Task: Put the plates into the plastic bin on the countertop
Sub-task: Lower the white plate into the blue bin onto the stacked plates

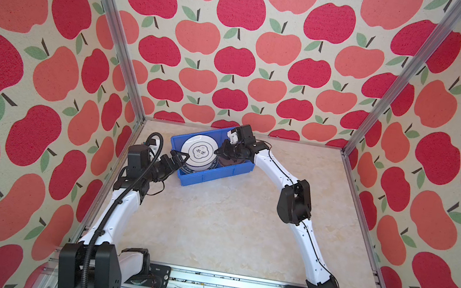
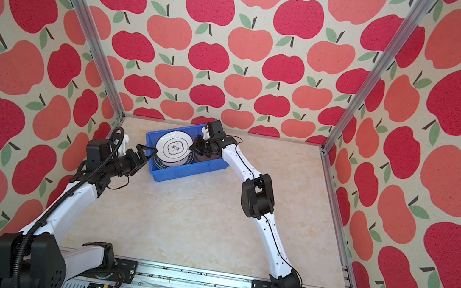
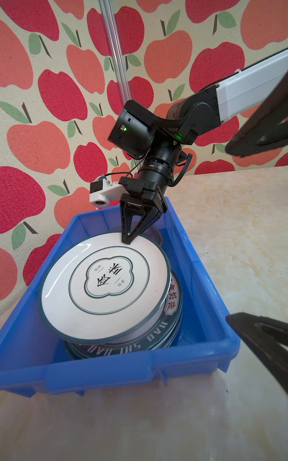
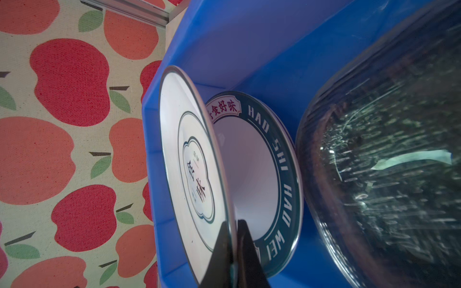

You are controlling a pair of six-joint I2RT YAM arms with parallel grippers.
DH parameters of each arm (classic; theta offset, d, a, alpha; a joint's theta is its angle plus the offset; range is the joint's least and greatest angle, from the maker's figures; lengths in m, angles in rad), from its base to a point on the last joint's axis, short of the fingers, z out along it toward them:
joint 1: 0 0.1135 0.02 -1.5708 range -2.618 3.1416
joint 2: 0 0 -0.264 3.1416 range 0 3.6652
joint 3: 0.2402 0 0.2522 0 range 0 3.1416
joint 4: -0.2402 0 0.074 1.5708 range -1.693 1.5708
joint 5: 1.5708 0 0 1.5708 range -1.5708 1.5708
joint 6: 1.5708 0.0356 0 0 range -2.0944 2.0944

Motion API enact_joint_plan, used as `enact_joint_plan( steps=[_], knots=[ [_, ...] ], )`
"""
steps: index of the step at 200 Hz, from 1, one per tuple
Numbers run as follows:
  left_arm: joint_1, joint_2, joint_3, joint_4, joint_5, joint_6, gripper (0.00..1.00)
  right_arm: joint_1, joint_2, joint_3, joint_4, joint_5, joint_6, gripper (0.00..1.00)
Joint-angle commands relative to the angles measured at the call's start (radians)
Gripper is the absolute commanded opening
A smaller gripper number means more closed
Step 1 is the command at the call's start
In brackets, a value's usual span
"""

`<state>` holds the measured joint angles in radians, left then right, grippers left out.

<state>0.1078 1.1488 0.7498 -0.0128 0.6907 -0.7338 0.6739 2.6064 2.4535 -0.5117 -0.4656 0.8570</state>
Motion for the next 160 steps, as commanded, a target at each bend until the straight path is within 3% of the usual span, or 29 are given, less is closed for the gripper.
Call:
enact_joint_plan(
  steps=[1,83,130,160],
  knots=[
    [0.007,0.016,0.033,0.037,0.026,0.007,1.00,-0.010,0.022,0.056,-0.022,-0.024,-0.022,0.00],
    [0.006,0.029,0.016,0.047,0.015,-0.003,1.00,-0.009,0.114,0.144,-0.051,-0.057,-0.014,0.00],
    [0.003,0.017,0.017,0.033,0.007,0.001,1.00,-0.003,0.097,0.140,-0.079,-0.044,-0.033,0.37],
    [-0.009,0.006,0.015,0.030,0.000,0.000,0.99,0.001,0.068,0.127,-0.092,-0.030,-0.052,0.41]
  ],
)
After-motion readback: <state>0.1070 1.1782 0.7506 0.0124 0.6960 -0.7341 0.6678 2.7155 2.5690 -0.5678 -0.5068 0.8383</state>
